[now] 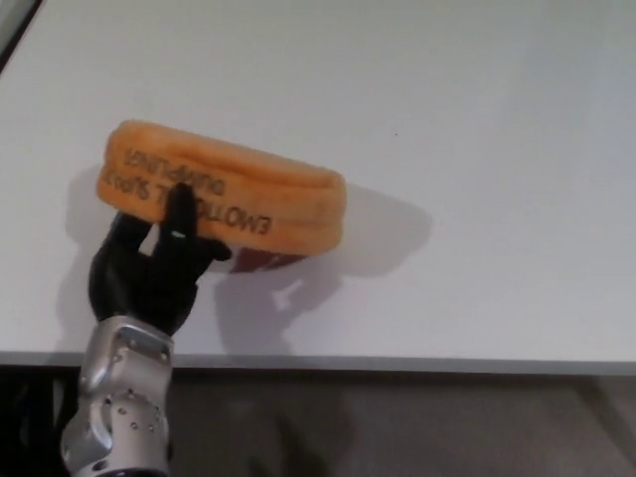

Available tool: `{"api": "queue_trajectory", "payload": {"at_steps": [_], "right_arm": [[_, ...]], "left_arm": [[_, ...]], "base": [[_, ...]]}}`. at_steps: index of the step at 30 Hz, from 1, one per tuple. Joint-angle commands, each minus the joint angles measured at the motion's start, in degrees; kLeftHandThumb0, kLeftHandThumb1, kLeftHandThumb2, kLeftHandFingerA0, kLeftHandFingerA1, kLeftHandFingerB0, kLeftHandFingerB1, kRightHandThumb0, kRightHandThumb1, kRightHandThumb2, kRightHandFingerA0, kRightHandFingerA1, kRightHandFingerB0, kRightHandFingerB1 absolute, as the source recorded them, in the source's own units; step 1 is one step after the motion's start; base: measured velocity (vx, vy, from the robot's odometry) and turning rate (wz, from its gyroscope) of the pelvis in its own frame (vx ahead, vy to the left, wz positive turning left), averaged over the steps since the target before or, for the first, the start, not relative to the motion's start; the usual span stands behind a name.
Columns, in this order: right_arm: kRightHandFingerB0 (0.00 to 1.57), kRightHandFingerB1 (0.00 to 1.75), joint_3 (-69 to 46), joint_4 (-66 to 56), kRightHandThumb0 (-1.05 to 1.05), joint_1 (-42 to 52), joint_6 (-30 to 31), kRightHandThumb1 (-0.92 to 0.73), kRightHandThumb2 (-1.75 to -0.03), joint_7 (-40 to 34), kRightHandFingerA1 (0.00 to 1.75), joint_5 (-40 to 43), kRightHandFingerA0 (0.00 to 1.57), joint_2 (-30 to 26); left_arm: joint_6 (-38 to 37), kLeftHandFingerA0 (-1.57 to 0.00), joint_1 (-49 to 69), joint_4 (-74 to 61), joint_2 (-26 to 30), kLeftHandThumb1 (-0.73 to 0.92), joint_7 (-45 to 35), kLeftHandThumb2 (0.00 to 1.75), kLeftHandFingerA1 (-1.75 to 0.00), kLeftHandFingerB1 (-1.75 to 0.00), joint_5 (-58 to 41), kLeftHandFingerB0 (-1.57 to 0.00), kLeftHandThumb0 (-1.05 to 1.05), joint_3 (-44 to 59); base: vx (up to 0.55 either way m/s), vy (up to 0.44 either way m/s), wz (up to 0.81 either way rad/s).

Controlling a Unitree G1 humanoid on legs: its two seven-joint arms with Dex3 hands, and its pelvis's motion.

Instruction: A soft plate is kept in the center of the table close to the robot and the robot uses its left hand to pick up the plate, turns it upside down and places it back on the table

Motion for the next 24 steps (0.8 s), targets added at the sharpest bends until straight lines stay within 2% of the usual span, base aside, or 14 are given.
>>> {"api": "queue_trajectory", "payload": {"at_steps": [1, 2, 3, 4, 6, 7, 11, 12, 13, 14, 17, 19, 23, 24], "right_arm": [[0.06, 0.20, -1.04, -0.50, -0.78, 0.31, 1.47, -0.92, -0.70, -1.08, 0.38, -0.56, 0.24, -1.49], [0.06, 0.20, -1.03, -0.53, -0.78, 0.32, 1.48, -0.92, -0.70, -1.09, 0.38, -0.60, 0.24, -1.49], [0.06, 0.20, -1.05, -0.77, -0.78, 0.40, 2.01, -0.92, -0.69, -1.19, 0.36, -0.58, 0.25, -1.60], [0.06, 0.20, -1.10, -0.38, -0.79, 0.21, 1.53, -0.92, -0.70, -1.30, 0.37, -0.85, 0.25, -1.59], [0.05, 0.20, -1.12, -0.21, -0.79, 0.12, 1.22, -0.92, -0.71, -1.35, 0.38, -0.98, 0.25, -1.58], [0.06, 0.20, -1.11, -0.12, -0.78, -0.08, 1.34, -0.92, -0.70, -1.25, 0.38, -0.88, 0.25, -1.67], [0.07, 0.20, -0.97, -0.05, -0.79, -0.34, 1.77, -0.92, -0.68, -1.08, 0.39, -0.61, 0.28, -1.65], [0.04, 0.23, -1.00, -0.08, -0.80, -0.22, 1.59, -0.76, -1.10, -1.20, 0.52, -0.87, 0.24, -1.66], [0.04, 0.23, -1.05, -0.08, -0.80, -0.07, 1.33, -0.76, -1.10, -1.34, 0.52, -1.19, 0.24, -1.68], [0.07, 0.22, -1.08, -0.24, -0.80, 0.03, 1.50, -0.92, -0.68, -1.43, 0.40, -1.17, 0.30, -1.61], [0.08, 0.21, -1.12, -0.34, -0.81, -0.18, 2.21, -0.92, -0.68, -1.29, 0.40, -0.49, 0.29, -1.56], [0.07, 0.21, -0.99, -0.63, -0.79, -0.27, 2.14, -0.92, -0.69, -1.20, 0.40, -0.42, 0.28, -1.48], [0.06, 0.21, -0.79, -0.39, -0.80, -0.71, 2.13, -0.92, -0.69, -1.11, 0.41, -0.29, 0.27, -1.30], [0.07, 0.21, -0.80, -0.25, -0.80, -0.81, 2.14, -0.92, -0.70, -1.15, 0.40, -0.35, 0.27, -1.32]], "left_arm": [[9.89, -1.21, -4.71, 0.52, -8.27, 0.62, 37.17, 0.94, -1.46, -1.08, -25.27, -0.66, -0.44, 14.54], [10.14, -1.21, -4.69, 0.77, -8.13, 0.62, 37.49, 0.94, -1.46, -1.08, -25.60, -0.66, -0.44, 14.73], [9.95, -1.20, -3.31, 1.54, -8.36, 0.65, 36.49, 0.95, -1.44, -0.59, -23.74, -0.29, -0.45, 14.46], [10.28, -0.86, -2.15, 2.99, -8.17, 0.83, 35.72, 0.67, -1.75, -0.38, -22.90, -0.13, -0.37, 14.64], [10.44, -0.85, -1.20, 4.13, -8.04, 0.84, 35.19, 0.64, -1.65, -0.36, -22.42, -0.14, -0.39, 14.79], [12.90, -0.67, 0.52, 4.69, -7.28, 0.90, 32.16, 0.66, -0.91, -0.52, -22.13, -0.27, -0.51, 14.16], [20.23, -0.07, 6.97, 7.39, -4.17, 0.85, 19.42, 0.90, -0.43, 0.00, -21.29, 0.00, -0.54, 11.99], [21.19, 0.00, 8.25, 8.59, -2.77, 0.92, 16.82, 0.75, 0.00, 0.00, -18.74, 0.00, -0.65, 10.36], [22.12, 0.00, 9.66, 9.95, -1.16, 0.92, 14.19, 0.75, 0.00, 0.00, -15.84, 0.00, -0.65, 8.39], [22.93, 0.00, 10.71, 11.22, 0.30, 0.91, 12.22, 1.08, -0.14, 0.00, -14.33, 0.00, -0.99, 6.84], [26.37, 0.00, 12.05, 10.19, 2.40, 0.92, 11.22, 1.16, -0.23, -0.08, -14.26, 0.00, -1.01, 4.51], [26.64, 0.00, 12.55, 8.40, 3.36, 0.92, 11.02, 0.83, 0.00, 0.00, -12.86, 0.00, -0.86, 2.22], [28.89, 0.00, 12.44, 6.92, 7.55, 0.92, 9.30, 0.98, 0.00, 0.00, -9.54, 0.00, -0.96, -3.53], [31.12, 0.00, 12.11, 6.92, 9.90, 0.92, 7.75, 1.31, -0.21, -0.10, -8.70, 0.00, -1.05, -6.04]], "base": [[0.00, 0.000, 0.00], [0.00, 0.000, 0.00], [0.00, 0.000, 0.00], [0.00, 0.000, 0.00], [0.00, 0.000, 0.00], [0.00, 0.000, 0.00], [0.00, 0.000, 0.00], [0.00, 0.000, 0.00], [0.00, 0.000, 0.00], [0.00, 0.000, 0.00], [0.00, 0.000, 0.00], [0.00, 0.000, 0.00], [0.00, 0.000, 0.00], [0.00, 0.000, 0.00]]}}
